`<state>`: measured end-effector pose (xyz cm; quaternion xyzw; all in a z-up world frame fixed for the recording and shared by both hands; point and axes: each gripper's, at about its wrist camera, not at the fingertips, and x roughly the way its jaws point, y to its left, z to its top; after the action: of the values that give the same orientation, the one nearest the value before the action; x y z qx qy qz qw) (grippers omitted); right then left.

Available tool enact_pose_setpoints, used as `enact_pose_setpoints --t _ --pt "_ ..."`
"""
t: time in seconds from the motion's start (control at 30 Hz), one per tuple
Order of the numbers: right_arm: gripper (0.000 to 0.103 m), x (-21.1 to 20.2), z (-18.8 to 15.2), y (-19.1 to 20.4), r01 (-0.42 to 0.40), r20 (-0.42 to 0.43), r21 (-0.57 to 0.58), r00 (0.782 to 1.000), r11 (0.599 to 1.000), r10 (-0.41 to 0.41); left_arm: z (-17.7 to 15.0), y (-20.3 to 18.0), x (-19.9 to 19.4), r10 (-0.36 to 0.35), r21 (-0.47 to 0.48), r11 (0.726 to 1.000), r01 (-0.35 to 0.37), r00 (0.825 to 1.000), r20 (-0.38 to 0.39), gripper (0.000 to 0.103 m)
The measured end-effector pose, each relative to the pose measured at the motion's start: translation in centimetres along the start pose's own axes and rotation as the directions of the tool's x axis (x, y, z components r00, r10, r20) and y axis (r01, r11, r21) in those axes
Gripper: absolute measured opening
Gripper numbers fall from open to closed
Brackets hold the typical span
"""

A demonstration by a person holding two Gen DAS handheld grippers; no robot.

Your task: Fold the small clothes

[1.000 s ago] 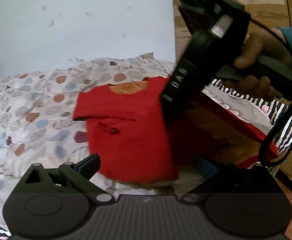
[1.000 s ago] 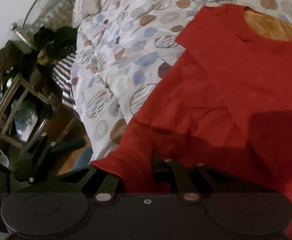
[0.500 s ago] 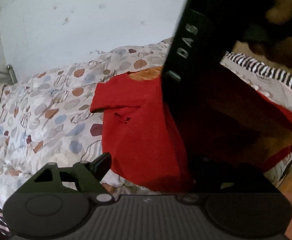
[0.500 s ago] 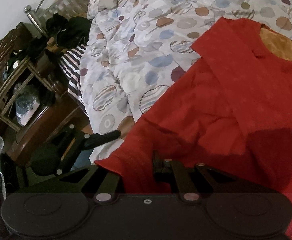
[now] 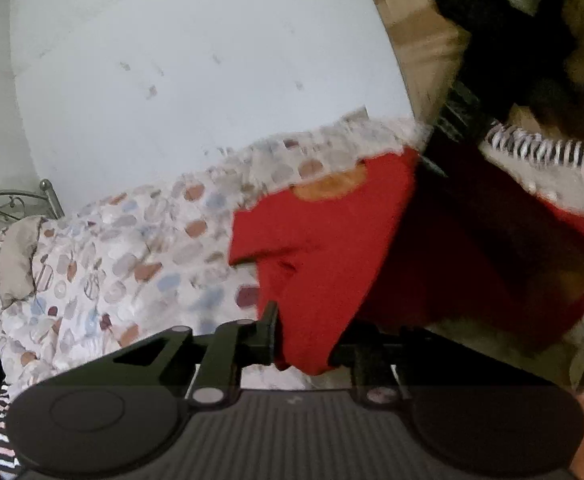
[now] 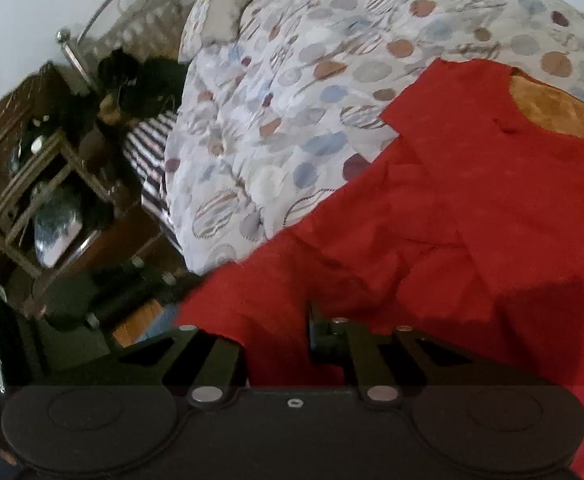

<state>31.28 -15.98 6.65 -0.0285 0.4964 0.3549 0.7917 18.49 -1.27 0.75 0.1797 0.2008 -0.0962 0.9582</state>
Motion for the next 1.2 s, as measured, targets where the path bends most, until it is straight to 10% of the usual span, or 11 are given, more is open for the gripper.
enact_pose_setpoints --t 0.2,0.3,0.43,0.63,0.9,1.0,1.13,1.2 --pt "0.037 -0.2 -4.3 2.1 0.124 0.171 -0.043 0.979 0.991 -0.115 3.9 4.1 0.3 -0.096 -0.069 0.993 0.099 0.994 0.048 0.015" --pt "0.067 0.4 -6.8 4.6 0.292 0.31 -0.097 0.917 0.951 -0.25 6.3 5.6 1.2 -0.153 -0.109 0.981 0.159 0.986 0.064 0.015" --pt "0.092 2.3 -9.6 7.5 0.562 0.447 -0.104 0.764 0.821 -0.466 9.7 6.9 2.2 -0.204 -0.167 0.962 0.217 0.975 0.087 0.015" --pt "0.096 6.8 -13.1 7.6 0.826 0.474 -0.083 0.524 0.557 -0.707 12.9 8.1 3.3 -0.24 -0.237 0.937 0.257 0.966 0.097 0.014" --pt "0.086 8.5 -18.2 4.0 0.955 0.436 -0.076 0.29 0.286 -0.852 13.2 8.5 3.7 -0.224 -0.251 0.937 0.241 0.97 0.095 0.014" --pt "0.077 7.2 -20.1 3.5 0.966 0.465 -0.068 0.251 0.249 -0.849 12.6 9.0 3.4 -0.215 -0.275 0.933 0.232 0.972 0.093 0.015" --pt "0.02 5.4 -22.0 4.0 0.977 0.534 -0.1 0.21 0.186 -0.819 10.1 9.8 2.4 -0.201 -0.299 0.928 0.221 0.975 0.097 0.014" --pt "0.01 4.1 -22.7 4.5 0.977 0.565 -0.112 0.212 0.18 -0.797 8.3 10.1 1.3 -0.178 -0.307 0.93 0.203 0.978 0.107 0.014"
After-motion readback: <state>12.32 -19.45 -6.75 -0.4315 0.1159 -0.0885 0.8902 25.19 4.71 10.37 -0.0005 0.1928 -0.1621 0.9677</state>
